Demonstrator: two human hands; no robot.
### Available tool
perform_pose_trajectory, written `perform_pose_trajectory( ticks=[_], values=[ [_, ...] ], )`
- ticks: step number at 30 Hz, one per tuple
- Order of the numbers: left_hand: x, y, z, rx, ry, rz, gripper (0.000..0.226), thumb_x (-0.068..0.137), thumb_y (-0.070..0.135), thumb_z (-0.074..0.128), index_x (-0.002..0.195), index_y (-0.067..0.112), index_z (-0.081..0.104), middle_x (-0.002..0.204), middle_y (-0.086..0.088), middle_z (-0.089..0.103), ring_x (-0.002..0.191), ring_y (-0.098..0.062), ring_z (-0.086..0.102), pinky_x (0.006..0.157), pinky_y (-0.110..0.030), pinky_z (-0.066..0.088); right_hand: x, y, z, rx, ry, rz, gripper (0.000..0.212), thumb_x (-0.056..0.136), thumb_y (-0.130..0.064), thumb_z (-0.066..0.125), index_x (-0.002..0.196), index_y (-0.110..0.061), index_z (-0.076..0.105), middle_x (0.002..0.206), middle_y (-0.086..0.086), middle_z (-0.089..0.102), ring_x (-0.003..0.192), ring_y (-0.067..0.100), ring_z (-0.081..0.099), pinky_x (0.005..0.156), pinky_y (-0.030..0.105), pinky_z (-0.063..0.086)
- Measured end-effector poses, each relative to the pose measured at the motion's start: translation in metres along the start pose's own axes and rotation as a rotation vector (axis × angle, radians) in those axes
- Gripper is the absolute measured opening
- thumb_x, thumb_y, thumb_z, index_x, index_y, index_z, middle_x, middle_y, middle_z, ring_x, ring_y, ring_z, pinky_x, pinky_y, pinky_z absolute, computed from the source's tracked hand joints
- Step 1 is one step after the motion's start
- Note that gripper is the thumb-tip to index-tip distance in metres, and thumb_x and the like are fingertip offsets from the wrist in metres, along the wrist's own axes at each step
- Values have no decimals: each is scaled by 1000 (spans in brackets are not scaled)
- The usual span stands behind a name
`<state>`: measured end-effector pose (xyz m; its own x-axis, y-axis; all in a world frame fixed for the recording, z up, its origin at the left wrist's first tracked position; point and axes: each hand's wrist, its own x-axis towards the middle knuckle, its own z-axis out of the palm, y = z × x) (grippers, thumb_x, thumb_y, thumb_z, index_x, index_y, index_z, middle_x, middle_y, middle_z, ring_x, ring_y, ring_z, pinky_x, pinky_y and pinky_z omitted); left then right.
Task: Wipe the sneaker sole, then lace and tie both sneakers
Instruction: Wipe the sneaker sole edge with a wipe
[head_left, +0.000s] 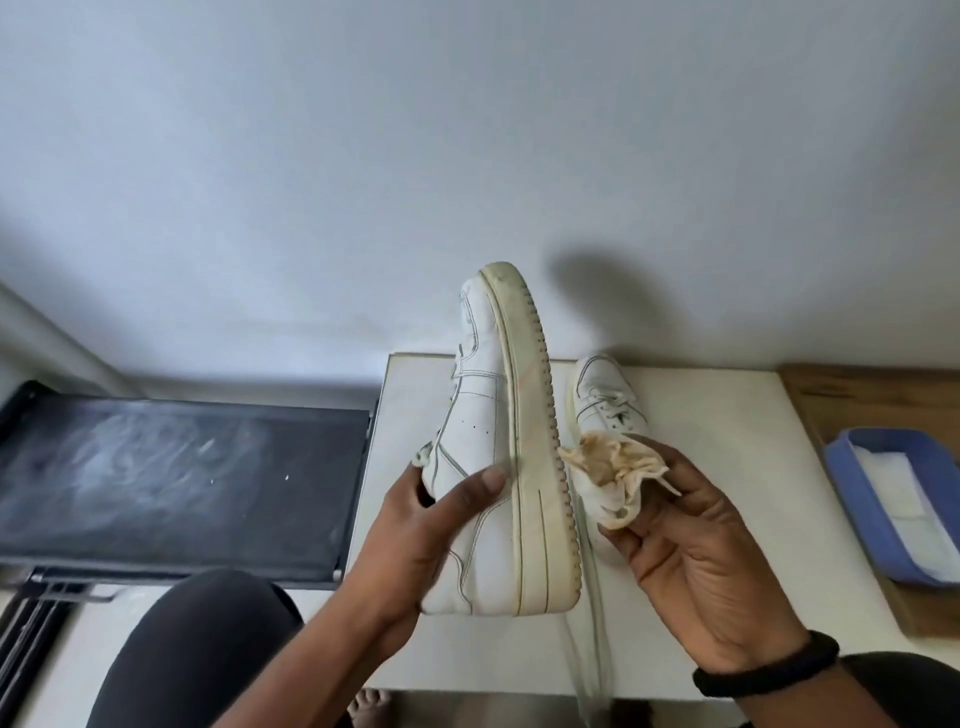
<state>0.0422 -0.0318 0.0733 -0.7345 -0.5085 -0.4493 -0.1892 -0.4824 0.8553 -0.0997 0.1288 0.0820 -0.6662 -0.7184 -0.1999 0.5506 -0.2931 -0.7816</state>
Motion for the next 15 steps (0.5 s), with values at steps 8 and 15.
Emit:
perform_pose_trajectory(
  ticks=[8, 15],
  values=[
    [4, -11, 5, 41, 34, -25, 52, 78, 40, 79, 125, 22, 67, 115, -4, 79, 107, -26, 76, 100, -56, 56, -3, 12, -7, -1087, -1, -571, 15, 84, -4, 73, 95, -14, 76, 92, -5, 73, 89, 17, 70, 77, 31, 58],
    [5, -12, 6, 76, 88, -15, 47, 79, 33, 87, 121, 21, 67, 108, -3, 81, 100, -25, 78, 90, -46, 61, -3, 15, -12, -1382, -163, -617, 22, 86, -16, 71, 106, -11, 76, 103, -5, 64, 93, 9, 64, 79, 27, 55]
  ],
)
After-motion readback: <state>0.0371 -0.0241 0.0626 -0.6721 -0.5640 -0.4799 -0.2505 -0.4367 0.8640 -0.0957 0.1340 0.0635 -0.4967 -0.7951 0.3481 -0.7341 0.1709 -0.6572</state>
